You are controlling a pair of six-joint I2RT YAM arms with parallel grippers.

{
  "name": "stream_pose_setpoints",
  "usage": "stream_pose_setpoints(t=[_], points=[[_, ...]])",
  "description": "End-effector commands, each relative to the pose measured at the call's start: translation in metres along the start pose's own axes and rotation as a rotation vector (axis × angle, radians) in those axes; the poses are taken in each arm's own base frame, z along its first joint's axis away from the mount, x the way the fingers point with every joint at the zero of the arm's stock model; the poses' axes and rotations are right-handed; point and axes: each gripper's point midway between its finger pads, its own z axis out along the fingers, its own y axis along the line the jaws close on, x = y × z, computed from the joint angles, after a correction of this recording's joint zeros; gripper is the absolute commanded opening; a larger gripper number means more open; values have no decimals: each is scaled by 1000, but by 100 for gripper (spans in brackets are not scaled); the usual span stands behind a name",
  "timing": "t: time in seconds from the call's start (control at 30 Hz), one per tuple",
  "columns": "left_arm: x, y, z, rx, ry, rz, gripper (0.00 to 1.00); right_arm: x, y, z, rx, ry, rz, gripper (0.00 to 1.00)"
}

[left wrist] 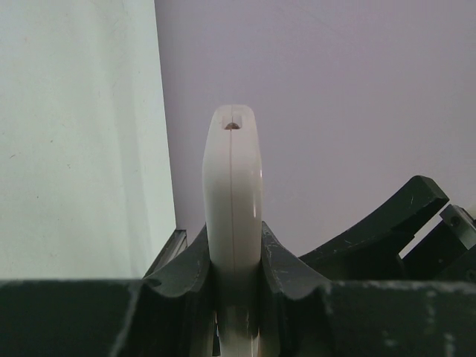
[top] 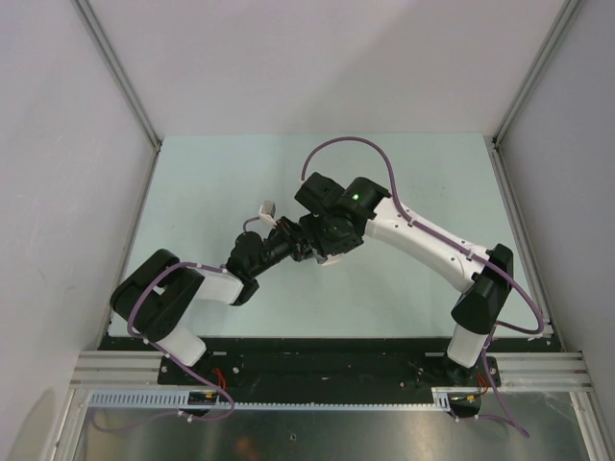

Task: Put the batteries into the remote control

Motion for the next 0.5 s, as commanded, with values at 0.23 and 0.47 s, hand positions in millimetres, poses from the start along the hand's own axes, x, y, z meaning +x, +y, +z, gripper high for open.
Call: stream_pose_setpoints(t=[0.23, 0.47], points=[[-1, -20, 3, 68, -5, 30, 0, -20, -4, -30, -26, -100, 39, 64], [-1, -17, 4, 61, -3, 23, 0, -30, -4, -45, -59, -135, 64, 64]])
